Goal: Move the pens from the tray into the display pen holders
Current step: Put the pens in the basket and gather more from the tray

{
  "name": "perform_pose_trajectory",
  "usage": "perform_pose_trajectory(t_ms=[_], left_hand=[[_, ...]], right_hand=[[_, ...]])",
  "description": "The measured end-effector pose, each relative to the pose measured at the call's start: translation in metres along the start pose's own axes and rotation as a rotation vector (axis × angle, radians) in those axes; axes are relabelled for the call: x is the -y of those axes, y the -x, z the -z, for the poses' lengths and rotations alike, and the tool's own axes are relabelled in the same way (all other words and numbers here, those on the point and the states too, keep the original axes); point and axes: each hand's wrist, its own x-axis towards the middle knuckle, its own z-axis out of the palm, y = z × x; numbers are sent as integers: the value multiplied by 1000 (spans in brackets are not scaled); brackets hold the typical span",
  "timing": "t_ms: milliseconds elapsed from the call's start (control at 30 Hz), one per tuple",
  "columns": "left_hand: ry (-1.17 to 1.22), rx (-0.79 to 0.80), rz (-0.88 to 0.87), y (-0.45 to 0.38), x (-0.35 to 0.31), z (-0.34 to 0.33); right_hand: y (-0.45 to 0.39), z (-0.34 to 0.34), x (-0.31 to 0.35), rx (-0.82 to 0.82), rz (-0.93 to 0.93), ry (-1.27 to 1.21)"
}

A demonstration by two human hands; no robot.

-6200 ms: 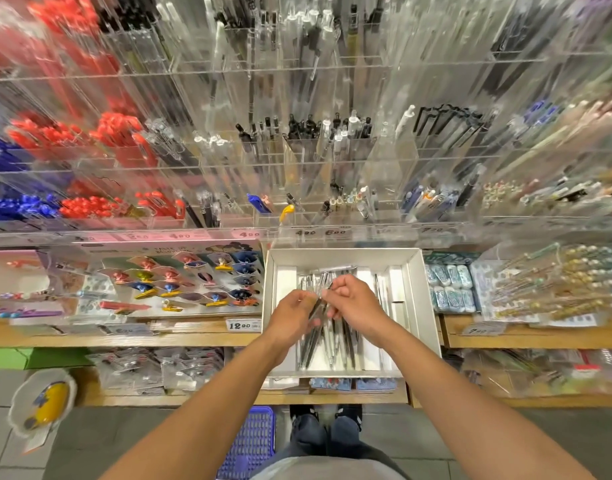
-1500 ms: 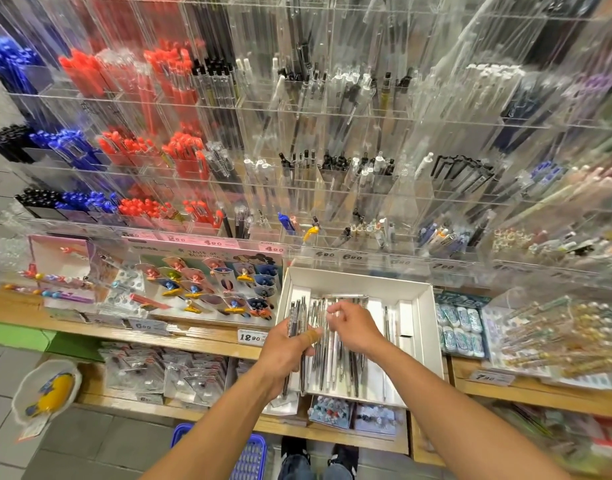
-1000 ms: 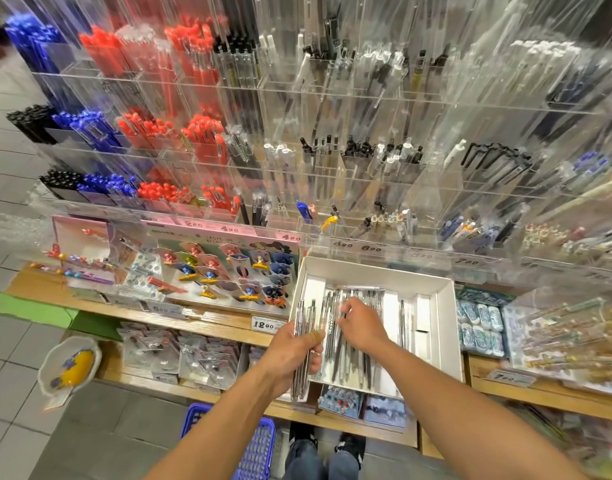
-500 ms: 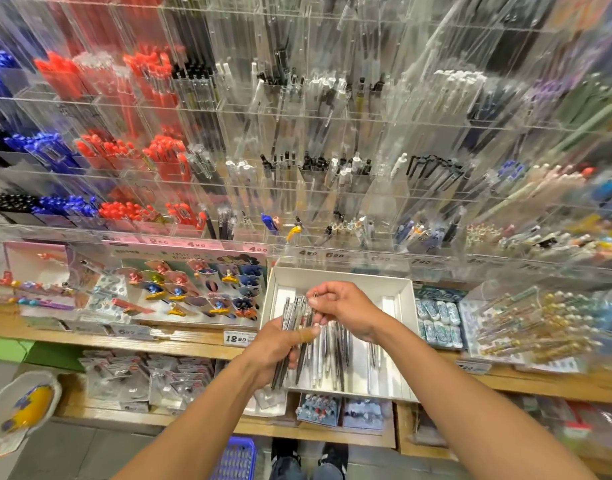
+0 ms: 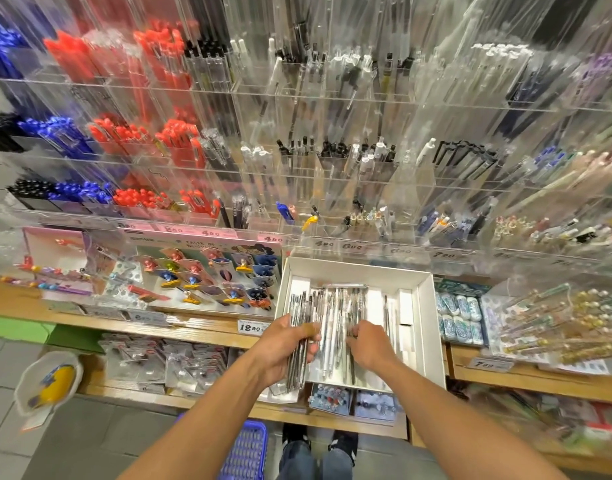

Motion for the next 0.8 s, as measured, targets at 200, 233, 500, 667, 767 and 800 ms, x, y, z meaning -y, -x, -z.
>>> perform_pose_trajectory(t_ms=[200, 233, 500, 667, 767, 800], left_hand=[[-10, -62, -11, -1, 2, -1], [-20, -69, -23, -1, 2, -1], [-151, -66, -83, -3, 3, -10], [-256, -49, -100, 1, 3, -9], [-232, -112, -124, 1, 2, -7], [-196, -127, -111, 1, 2, -6]], right_hand=[[1, 15, 9, -4, 10, -121], [3, 20, 11, -8, 11, -210], [43, 54, 44, 427, 124, -1048], [45, 50, 43, 473, 101, -1118], [33, 50, 40, 370, 49, -1021], [25, 47, 39, 293, 20, -936]])
